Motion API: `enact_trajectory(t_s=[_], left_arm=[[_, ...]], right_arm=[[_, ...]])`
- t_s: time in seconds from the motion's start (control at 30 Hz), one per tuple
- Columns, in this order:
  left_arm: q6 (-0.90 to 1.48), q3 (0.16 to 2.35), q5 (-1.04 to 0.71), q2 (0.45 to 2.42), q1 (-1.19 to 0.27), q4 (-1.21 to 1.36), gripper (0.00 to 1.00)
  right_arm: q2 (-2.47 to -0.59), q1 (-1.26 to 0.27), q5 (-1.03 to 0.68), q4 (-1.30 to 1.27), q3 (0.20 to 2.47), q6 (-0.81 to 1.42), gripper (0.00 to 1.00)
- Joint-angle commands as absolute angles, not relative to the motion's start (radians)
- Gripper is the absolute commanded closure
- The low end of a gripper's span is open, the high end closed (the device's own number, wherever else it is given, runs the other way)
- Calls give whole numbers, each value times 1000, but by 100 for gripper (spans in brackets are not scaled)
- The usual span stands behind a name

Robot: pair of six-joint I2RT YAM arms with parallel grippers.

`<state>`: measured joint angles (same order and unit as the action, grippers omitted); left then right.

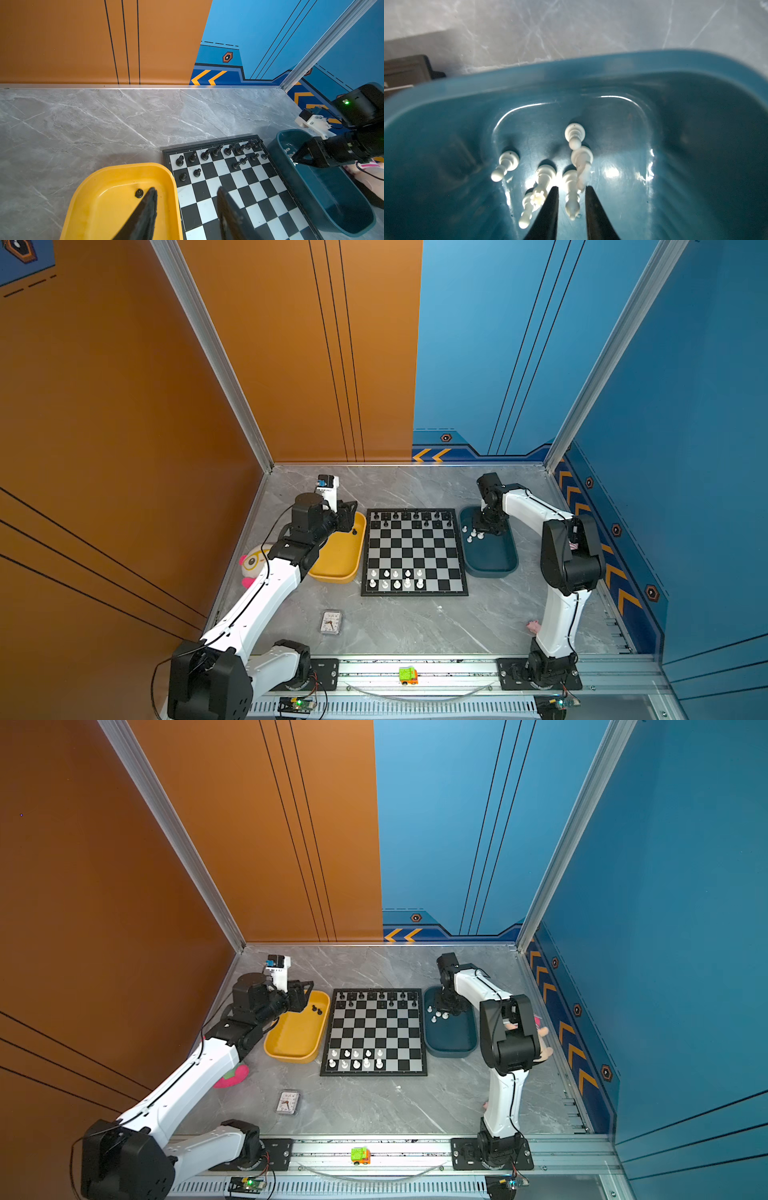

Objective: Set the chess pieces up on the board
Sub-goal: 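Lower the right gripper and grasp a white piece in the teal tray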

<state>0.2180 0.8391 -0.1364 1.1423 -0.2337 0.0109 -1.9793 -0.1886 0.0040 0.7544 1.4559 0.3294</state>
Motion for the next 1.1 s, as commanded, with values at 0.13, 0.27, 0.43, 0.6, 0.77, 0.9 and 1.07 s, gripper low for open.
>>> enact_trajectory(t_s=[0.13,0.27,0.43,0.6,0.77,0.9,1.07], left_arm=[[225,873,-160,1157,-229,20,52],[226,876,-168,1165,-229,20,52],[226,880,-169,1166,-229,18,52],[226,880,-169,1167,-229,18,52],[225,879,-169,1166,-229,17,52],[224,876,-169,1163,-229,17,52],[225,873,-166,1159,-229,15,53]], right_arm=[[-2000,-181,11,760,1471,332,76],[-2000,-182,9,760,1470,332,79],[-2006,-181,11,761,1471,334,82],[-2008,-180,10,761,1471,334,85],[-2008,-179,6,761,1471,334,89],[-2002,-179,6,766,1471,335,91],[-1987,-181,9,774,1472,333,93]])
